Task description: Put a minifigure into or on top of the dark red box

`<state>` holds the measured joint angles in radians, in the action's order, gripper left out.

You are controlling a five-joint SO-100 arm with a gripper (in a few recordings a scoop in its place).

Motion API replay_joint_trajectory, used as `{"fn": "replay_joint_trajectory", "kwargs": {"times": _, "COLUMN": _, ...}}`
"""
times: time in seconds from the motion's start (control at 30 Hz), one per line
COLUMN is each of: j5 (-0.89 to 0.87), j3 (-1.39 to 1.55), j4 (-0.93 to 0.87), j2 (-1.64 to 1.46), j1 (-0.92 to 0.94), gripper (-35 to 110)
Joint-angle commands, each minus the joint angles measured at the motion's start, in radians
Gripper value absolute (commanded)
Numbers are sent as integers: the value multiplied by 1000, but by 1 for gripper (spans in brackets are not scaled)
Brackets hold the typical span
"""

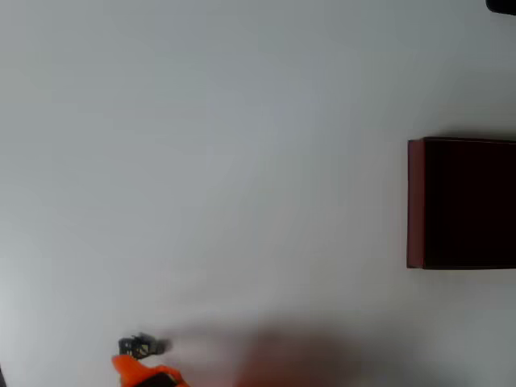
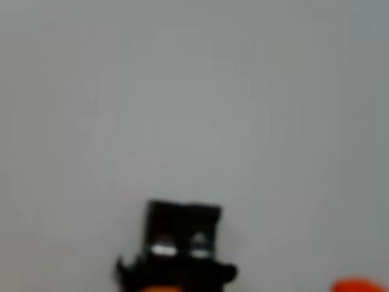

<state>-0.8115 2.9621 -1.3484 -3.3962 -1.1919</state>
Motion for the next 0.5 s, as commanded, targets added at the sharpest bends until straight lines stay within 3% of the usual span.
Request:
{"fn": "replay_joint_trajectory", "kwargs": {"times": 0.0, "j5": -80, "j3": -57, "j4": -46, "j2": -14, "j1": -25, "gripper": 17}}
{"fn": "replay_joint_trajectory", "kwargs": {"times": 0.47, "j5": -333, "j3": -25, "j4": -106, "j2": 23, "j1": 43, "gripper": 24}}
